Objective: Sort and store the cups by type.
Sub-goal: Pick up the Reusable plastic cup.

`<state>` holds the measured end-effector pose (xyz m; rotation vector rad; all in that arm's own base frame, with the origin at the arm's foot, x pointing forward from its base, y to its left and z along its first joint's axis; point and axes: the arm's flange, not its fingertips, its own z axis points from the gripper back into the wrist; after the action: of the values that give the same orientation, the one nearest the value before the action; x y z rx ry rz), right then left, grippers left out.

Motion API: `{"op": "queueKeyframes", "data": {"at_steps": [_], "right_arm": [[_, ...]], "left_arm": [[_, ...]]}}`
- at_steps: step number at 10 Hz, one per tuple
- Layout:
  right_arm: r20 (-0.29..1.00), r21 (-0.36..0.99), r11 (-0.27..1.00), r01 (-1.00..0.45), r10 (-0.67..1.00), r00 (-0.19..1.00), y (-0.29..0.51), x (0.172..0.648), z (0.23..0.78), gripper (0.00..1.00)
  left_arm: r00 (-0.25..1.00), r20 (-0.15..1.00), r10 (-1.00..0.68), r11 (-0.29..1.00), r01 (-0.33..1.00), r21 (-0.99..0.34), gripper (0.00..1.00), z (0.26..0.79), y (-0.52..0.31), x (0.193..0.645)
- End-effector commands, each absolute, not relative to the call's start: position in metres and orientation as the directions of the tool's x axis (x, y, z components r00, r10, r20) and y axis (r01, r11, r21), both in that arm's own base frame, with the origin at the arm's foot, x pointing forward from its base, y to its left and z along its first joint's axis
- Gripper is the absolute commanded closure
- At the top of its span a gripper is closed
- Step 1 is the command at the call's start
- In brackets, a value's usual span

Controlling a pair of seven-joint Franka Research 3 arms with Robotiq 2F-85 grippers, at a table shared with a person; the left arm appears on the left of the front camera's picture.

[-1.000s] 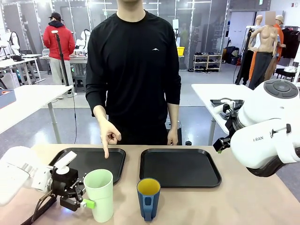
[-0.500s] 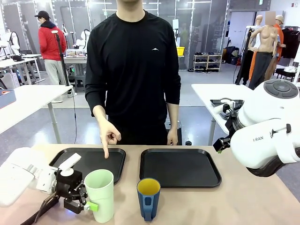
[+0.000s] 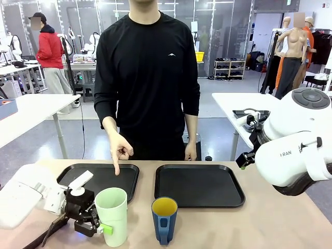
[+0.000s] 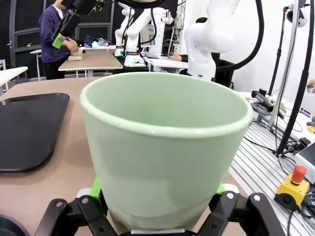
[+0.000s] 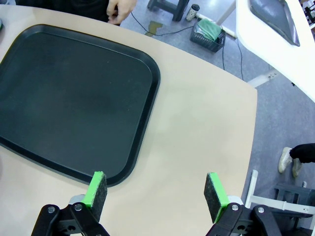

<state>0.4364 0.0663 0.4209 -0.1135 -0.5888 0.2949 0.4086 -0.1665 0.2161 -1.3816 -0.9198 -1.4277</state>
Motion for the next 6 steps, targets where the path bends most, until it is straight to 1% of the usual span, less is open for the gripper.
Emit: {"op": "queueKeyframes", "data": {"at_steps": [1, 2, 3, 4, 5, 6], "right_arm": [[0.529, -0.192, 0.95, -0.245, 0.311, 0.79, 0.067, 0.436, 0.42, 0.0], [0.529, -0.192, 0.95, -0.245, 0.311, 0.79, 0.067, 0.436, 0.42, 0.0], [0.529, -0.192, 0.95, -0.245, 0.311, 0.79, 0.067, 0.436, 0.42, 0.0], [0.529, -0.192, 0.95, -0.245, 0.311, 0.79, 0.067, 0.436, 0.42, 0.0], [0.529, -0.192, 0.95, -0.245, 0.311, 0.79, 0.067, 0.436, 0.42, 0.0], [0.529, -0.192, 0.95, -0.245, 0.311, 0.79, 0.067, 0.436, 0.42, 0.0]], "left_arm": [[0.044, 0.996, -0.078, -0.286, 0.956, -0.064, 0.4, 0.214, -0.171, 0.414], [0.043, 0.996, -0.079, -0.281, 0.958, -0.064, 0.44, 0.213, -0.17, 0.415], [0.04, 0.996, -0.084, -0.273, 0.96, -0.062, 0.6, 0.216, -0.17, 0.416], [0.052, 0.994, -0.101, -0.226, 0.971, -0.073, 0.6, 0.22, -0.169, 0.419], [0.035, 0.991, -0.128, -0.196, 0.979, -0.059, 0.6, 0.228, -0.162, 0.421], [0.026, 0.992, -0.119, -0.164, 0.985, -0.046, 0.6, 0.24, -0.151, 0.422]]}}
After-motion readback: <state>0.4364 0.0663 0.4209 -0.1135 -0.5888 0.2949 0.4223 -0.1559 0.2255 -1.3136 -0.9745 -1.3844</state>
